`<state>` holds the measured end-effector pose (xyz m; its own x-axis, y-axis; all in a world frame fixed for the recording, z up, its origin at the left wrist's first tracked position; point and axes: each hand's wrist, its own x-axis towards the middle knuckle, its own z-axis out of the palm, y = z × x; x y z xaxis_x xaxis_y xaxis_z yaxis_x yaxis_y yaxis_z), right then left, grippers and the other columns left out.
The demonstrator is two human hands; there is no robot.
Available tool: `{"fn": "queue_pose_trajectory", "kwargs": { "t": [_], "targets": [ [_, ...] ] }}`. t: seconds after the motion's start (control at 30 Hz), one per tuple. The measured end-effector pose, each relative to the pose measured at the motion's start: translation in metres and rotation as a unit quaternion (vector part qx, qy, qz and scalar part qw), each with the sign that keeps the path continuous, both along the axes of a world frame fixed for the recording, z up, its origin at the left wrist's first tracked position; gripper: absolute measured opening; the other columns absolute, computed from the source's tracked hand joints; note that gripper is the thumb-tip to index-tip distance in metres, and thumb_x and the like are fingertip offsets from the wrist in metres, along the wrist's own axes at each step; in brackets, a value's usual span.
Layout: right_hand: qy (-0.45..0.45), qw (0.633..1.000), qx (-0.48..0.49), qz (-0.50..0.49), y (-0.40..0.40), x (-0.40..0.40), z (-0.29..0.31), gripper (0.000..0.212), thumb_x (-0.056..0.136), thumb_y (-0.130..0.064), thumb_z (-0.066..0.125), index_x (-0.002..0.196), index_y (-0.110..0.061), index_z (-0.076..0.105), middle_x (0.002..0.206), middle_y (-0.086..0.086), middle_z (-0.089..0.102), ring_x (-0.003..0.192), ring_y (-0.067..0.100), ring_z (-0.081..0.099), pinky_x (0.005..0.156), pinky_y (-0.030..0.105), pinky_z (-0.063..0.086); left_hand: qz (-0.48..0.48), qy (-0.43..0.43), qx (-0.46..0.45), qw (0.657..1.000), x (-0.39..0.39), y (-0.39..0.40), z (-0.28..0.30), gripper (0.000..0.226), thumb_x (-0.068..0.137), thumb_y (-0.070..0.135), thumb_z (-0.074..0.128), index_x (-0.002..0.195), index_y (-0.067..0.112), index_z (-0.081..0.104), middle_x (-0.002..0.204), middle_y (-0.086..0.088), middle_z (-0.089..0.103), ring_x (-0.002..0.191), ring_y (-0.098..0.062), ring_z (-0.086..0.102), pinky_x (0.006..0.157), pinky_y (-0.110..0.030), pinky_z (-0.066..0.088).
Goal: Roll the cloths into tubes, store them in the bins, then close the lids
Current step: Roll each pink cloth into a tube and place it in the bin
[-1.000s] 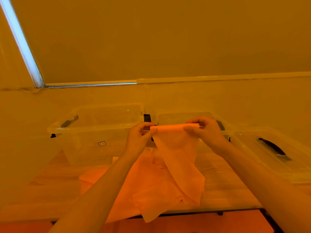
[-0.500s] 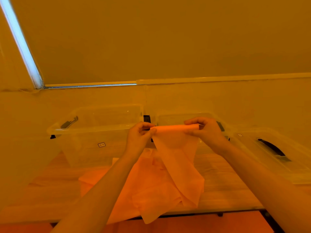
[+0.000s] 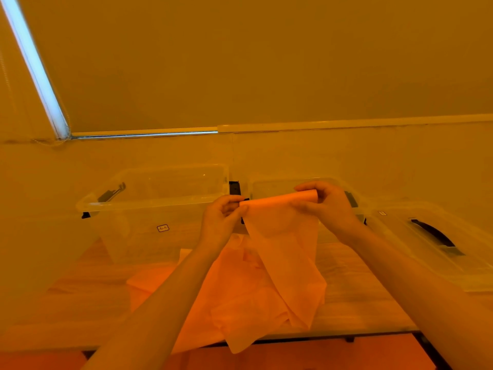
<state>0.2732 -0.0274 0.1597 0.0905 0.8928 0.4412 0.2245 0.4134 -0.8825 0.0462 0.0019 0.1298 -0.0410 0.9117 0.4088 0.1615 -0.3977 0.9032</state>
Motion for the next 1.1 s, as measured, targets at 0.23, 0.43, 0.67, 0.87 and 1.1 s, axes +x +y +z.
{"fn": "queue_pose_trajectory", "kwargs": {
  "t": [0.23, 0.43, 0.67, 0.87, 1.1],
  "targets": [
    [-0.015, 1.000, -0.006, -0.008, 0.001, 0.000, -0.003, 0.022, 0.075, -0.006, 0.077, 0.092, -0.016, 0.067, 0.093, -0.004, 0.065, 0.081, 0.009, 0.062, 0.064, 0.021, 0.056, 0.001, 0.007, 0.005, 1.000, 0.000, -0.002, 0.000, 0.016, 0.086, 0.013, 0.068, 0.094, 0.027, 0.067, 0.098, 0.008, 0.067, 0.096, -0.011, 0.064, 0.087, -0.037, 0.055],
    [0.000, 1.000, -0.001, 0.007, 0.002, -0.002, -0.011, 0.024, 0.077, 0.003, 0.073, 0.100, -0.003, 0.068, 0.093, 0.001, 0.066, 0.075, -0.001, 0.064, 0.064, 0.017, 0.055, 0.025, 0.004, 0.024, 0.999, -0.002, -0.002, 0.002, 0.012, 0.088, 0.012, 0.066, 0.095, 0.021, 0.068, 0.095, 0.013, 0.064, 0.091, -0.001, 0.059, 0.088, -0.037, 0.054],
    [0.007, 1.000, -0.013, 0.003, 0.001, -0.004, -0.017, 0.019, 0.080, -0.004, 0.073, 0.097, -0.011, 0.069, 0.090, 0.000, 0.068, 0.076, 0.004, 0.064, 0.063, 0.019, 0.056, 0.020, 0.011, 0.009, 1.000, -0.004, -0.003, 0.002, 0.018, 0.086, 0.014, 0.068, 0.101, 0.023, 0.068, 0.099, 0.012, 0.064, 0.097, -0.011, 0.062, 0.085, -0.030, 0.053],
    [-0.008, 0.999, -0.031, 0.009, 0.001, -0.001, -0.019, 0.022, 0.078, -0.004, 0.075, 0.092, -0.020, 0.070, 0.093, -0.003, 0.069, 0.079, 0.005, 0.066, 0.063, 0.019, 0.055, 0.023, 0.035, 0.012, 0.999, -0.005, -0.003, 0.000, 0.015, 0.085, 0.017, 0.069, 0.096, 0.027, 0.066, 0.098, 0.011, 0.064, 0.095, -0.011, 0.062, 0.084, -0.032, 0.054],
    [0.052, 0.997, -0.061, 0.013, 0.000, 0.000, -0.019, 0.017, 0.080, -0.002, 0.072, 0.091, -0.015, 0.070, 0.083, -0.001, 0.071, 0.072, 0.009, 0.067, 0.062, 0.019, 0.056, -0.013, 0.028, 0.005, 1.000, -0.003, -0.006, 0.001, 0.012, 0.089, 0.013, 0.064, 0.096, 0.022, 0.064, 0.100, 0.009, 0.063, 0.091, -0.003, 0.058, 0.062, -0.011, 0.051]
  ]
}}
